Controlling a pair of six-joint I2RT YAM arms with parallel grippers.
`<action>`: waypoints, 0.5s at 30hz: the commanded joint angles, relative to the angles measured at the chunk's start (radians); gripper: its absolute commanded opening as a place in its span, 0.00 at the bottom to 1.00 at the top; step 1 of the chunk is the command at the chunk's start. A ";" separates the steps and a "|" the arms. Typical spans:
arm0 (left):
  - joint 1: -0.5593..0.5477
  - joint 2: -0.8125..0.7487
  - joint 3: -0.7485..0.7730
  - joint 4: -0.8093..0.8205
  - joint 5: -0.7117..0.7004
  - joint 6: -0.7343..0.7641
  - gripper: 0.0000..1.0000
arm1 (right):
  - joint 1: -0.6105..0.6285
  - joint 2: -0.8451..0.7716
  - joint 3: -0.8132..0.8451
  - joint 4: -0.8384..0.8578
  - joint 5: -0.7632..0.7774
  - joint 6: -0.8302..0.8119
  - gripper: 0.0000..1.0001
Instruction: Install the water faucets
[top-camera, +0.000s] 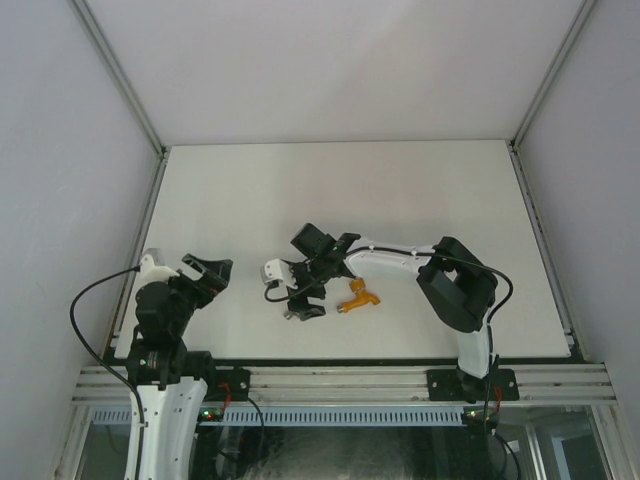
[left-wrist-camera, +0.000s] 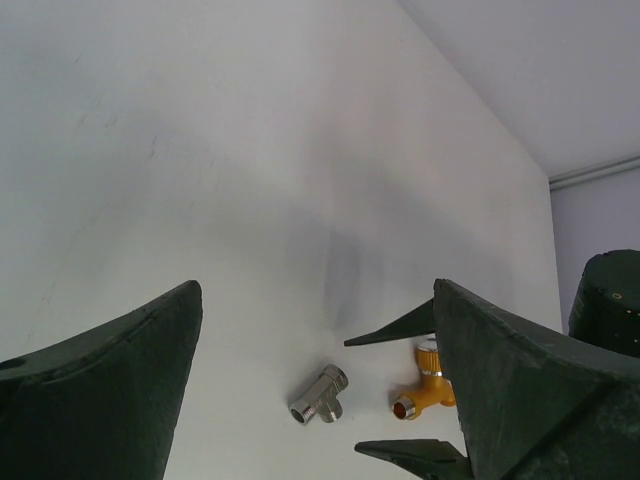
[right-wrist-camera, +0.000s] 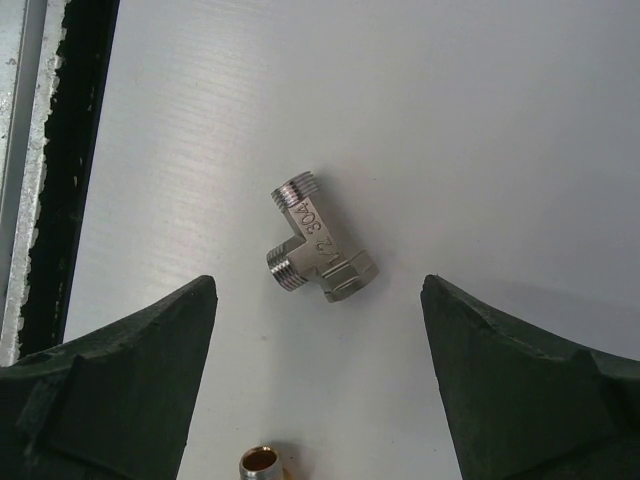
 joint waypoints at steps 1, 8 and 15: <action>0.009 0.015 0.042 0.025 0.004 -0.006 1.00 | 0.015 0.021 0.036 0.028 -0.040 0.001 0.81; 0.008 0.014 0.038 0.016 0.006 -0.001 1.00 | 0.034 0.061 0.036 0.070 -0.026 -0.006 0.78; 0.009 0.010 0.038 0.011 0.011 0.000 1.00 | 0.036 0.072 0.031 0.077 -0.001 0.012 0.65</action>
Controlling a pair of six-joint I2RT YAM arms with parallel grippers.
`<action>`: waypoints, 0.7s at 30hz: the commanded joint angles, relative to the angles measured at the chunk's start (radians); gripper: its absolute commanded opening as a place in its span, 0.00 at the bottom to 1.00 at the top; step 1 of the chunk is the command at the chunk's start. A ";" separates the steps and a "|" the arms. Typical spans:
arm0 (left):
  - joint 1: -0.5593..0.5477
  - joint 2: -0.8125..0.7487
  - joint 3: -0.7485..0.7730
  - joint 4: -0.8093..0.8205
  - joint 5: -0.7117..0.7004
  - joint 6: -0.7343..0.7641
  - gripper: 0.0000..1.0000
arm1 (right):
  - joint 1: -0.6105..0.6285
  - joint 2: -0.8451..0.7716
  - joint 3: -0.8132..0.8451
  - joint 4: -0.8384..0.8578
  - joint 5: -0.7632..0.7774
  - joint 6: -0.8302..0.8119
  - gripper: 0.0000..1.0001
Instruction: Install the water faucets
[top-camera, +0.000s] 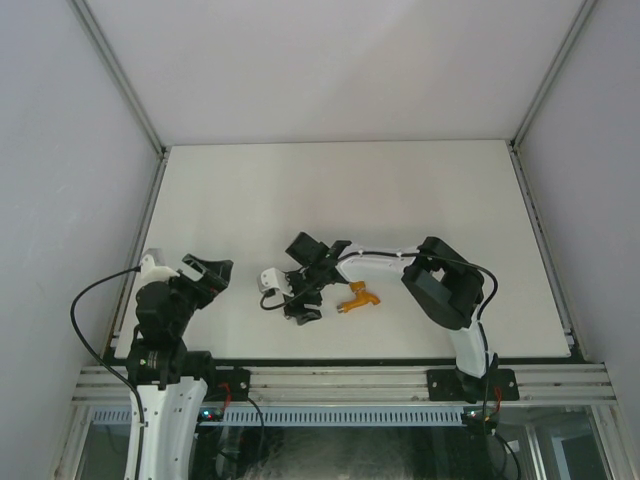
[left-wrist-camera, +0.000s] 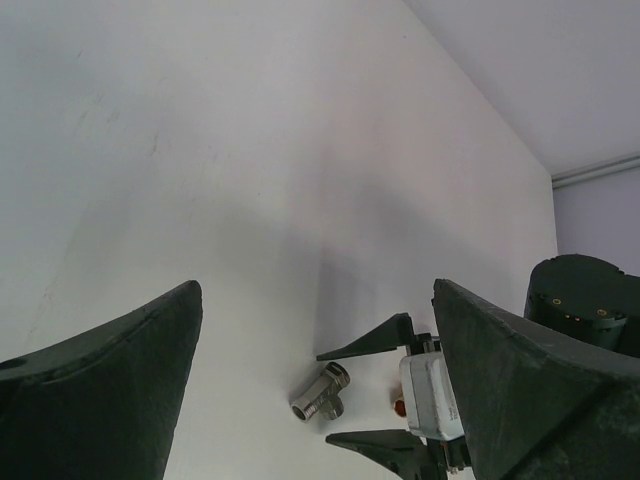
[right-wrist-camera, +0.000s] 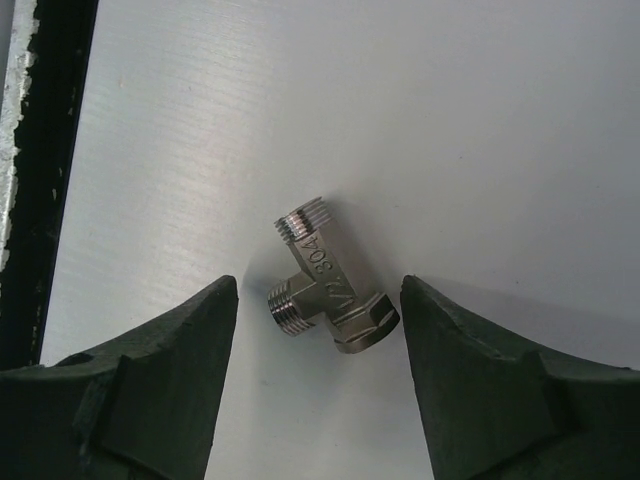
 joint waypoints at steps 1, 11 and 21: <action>0.009 0.005 0.038 0.016 0.009 0.002 1.00 | 0.008 -0.009 0.022 0.038 0.008 0.029 0.62; 0.008 0.017 0.018 0.025 0.004 0.007 1.00 | 0.057 -0.140 -0.262 0.352 0.125 0.179 0.64; 0.009 0.018 0.013 0.019 0.000 0.012 1.00 | 0.072 -0.150 -0.289 0.413 0.161 0.221 0.50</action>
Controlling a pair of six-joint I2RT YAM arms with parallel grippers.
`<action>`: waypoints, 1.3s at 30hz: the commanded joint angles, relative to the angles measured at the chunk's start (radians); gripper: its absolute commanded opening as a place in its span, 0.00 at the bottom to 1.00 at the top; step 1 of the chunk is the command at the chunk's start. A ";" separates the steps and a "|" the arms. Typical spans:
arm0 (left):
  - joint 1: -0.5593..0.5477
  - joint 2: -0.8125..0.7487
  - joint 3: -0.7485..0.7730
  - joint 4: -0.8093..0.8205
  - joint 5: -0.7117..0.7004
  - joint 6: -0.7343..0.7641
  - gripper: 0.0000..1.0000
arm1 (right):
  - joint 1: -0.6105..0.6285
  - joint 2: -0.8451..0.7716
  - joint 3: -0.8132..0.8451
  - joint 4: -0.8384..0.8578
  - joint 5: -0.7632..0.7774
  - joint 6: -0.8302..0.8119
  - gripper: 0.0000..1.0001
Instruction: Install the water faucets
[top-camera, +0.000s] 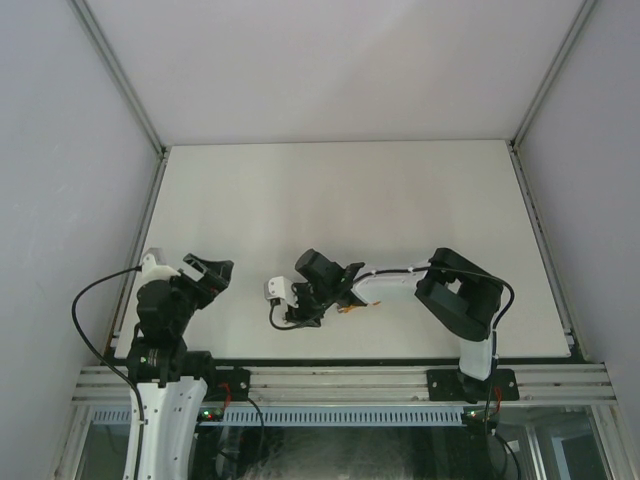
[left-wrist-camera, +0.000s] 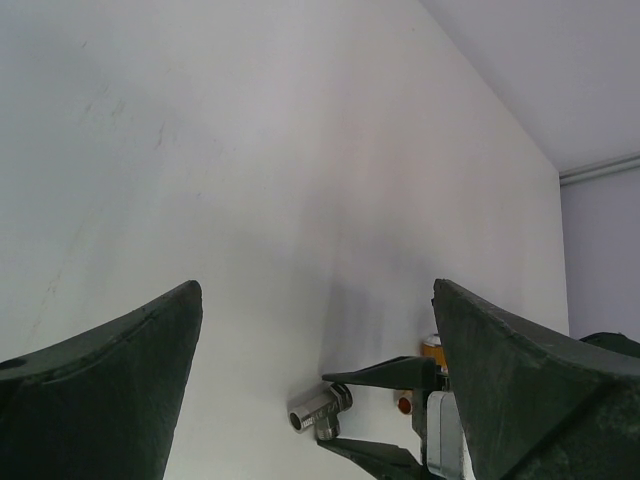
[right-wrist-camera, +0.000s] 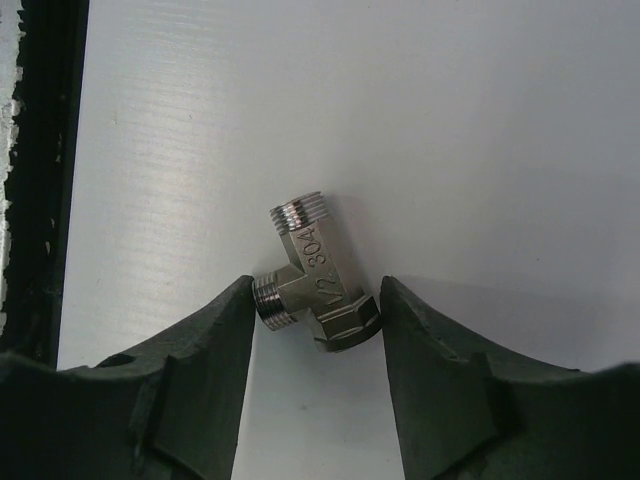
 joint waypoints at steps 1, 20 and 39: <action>0.008 0.002 0.012 0.025 -0.001 0.010 1.00 | 0.014 -0.022 -0.019 0.069 0.039 0.047 0.48; 0.003 0.047 -0.108 0.374 0.406 -0.045 1.00 | 0.027 -0.456 -0.368 0.509 0.314 0.159 0.00; -0.592 0.175 -0.074 0.594 0.209 -0.063 0.99 | 0.165 -0.810 -0.480 0.504 0.484 0.107 0.00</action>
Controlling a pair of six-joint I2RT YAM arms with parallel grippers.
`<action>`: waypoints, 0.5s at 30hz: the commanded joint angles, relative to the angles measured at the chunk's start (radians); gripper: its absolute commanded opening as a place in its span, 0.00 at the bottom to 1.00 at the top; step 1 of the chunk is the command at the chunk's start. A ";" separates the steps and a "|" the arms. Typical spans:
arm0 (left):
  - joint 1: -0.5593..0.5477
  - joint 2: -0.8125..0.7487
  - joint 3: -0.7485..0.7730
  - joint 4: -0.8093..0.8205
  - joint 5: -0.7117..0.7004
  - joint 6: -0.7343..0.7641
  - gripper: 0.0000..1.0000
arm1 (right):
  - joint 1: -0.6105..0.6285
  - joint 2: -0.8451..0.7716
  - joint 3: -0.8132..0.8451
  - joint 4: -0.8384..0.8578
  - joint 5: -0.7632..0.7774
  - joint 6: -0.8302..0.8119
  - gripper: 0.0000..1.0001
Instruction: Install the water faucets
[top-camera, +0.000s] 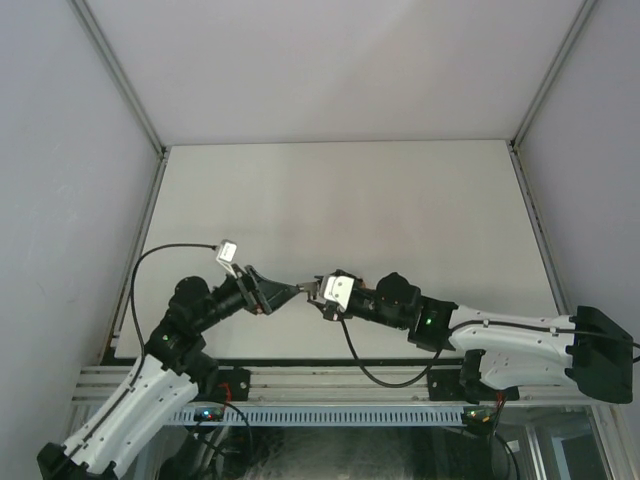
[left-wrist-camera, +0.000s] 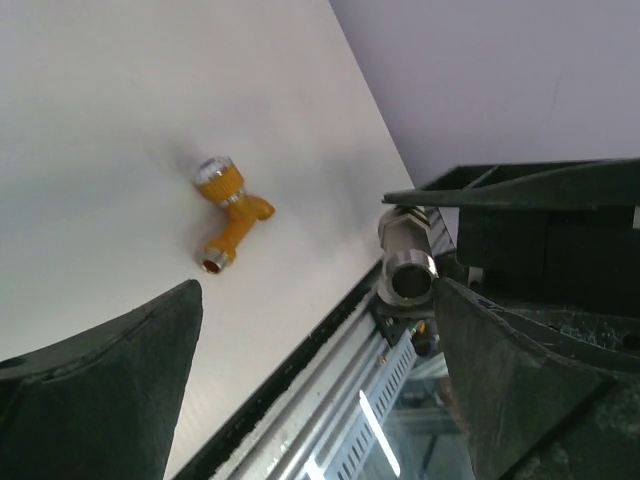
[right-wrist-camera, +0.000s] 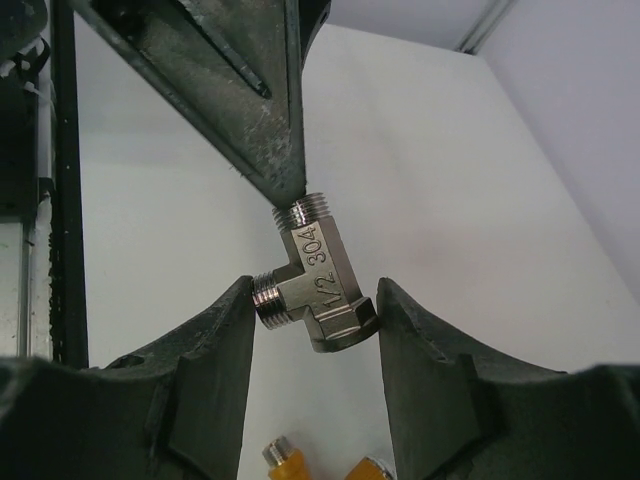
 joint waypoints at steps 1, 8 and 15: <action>-0.122 0.047 0.053 0.152 -0.103 0.005 0.99 | 0.036 -0.040 0.008 0.039 0.057 -0.023 0.00; -0.209 0.105 0.054 0.239 -0.126 -0.010 0.97 | 0.065 -0.053 0.009 0.040 0.095 -0.033 0.00; -0.255 0.156 0.067 0.253 -0.154 -0.011 0.84 | 0.089 -0.053 0.009 0.064 0.132 -0.052 0.00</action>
